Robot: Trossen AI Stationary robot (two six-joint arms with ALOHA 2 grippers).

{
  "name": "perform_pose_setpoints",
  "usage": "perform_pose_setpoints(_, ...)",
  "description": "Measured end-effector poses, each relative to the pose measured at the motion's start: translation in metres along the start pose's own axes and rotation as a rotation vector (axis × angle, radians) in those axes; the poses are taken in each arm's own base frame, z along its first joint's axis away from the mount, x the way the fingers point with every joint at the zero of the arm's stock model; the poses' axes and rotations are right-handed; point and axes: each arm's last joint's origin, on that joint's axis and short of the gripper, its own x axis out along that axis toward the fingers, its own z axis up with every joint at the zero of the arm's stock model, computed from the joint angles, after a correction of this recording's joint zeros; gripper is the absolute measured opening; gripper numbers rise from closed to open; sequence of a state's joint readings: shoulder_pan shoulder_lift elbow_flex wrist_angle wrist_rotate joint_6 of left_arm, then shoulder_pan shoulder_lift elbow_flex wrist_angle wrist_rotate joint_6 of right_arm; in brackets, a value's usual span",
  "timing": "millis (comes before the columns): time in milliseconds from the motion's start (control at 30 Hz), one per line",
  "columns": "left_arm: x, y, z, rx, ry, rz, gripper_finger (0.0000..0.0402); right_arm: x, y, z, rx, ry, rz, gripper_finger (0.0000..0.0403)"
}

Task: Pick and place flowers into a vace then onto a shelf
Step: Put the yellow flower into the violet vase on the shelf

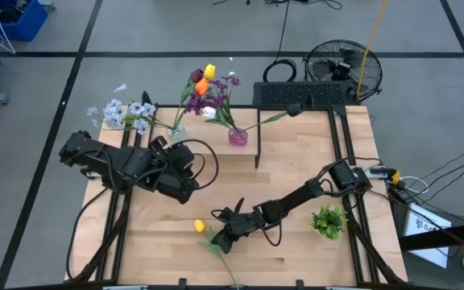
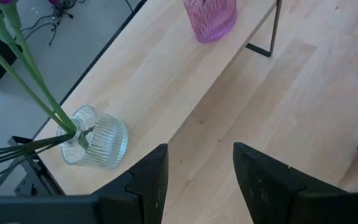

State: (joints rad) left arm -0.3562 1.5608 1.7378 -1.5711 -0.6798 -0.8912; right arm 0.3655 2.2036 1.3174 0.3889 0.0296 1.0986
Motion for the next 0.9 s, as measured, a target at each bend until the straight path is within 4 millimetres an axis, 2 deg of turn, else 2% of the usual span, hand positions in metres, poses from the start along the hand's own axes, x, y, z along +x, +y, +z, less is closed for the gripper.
perform_pose_setpoints(300, 0.005, 0.005, 0.005, 0.048, 0.008, 0.019, 0.0186, 0.0, 0.0, 0.002, -0.005, -0.014, 0.019, 0.0007)
perform_pose_setpoints(433, 0.005, 0.005, 0.005, 0.074, 0.009, 0.019, 0.0186, 0.0, 0.002, 0.005, 0.026, -0.031, 0.046, 0.0004)
perform_pose_setpoints(600, 0.005, 0.005, 0.005, 0.106, 0.016, 0.012, 0.0186, -0.01, 0.005, 0.013, 0.008, -0.021, 0.004, 0.0001)
perform_pose_setpoints(767, 0.005, 0.005, 0.005, 0.139, 0.016, 0.012, 0.0186, -0.037, 0.011, 0.029, -0.084, -0.003, -0.139, 0.0001)
perform_pose_setpoints(900, 0.005, 0.005, 0.005, 0.155, 0.015, 0.013, 0.0186, -0.055, 0.007, 0.044, -0.147, 0.002, -0.26, 0.0)
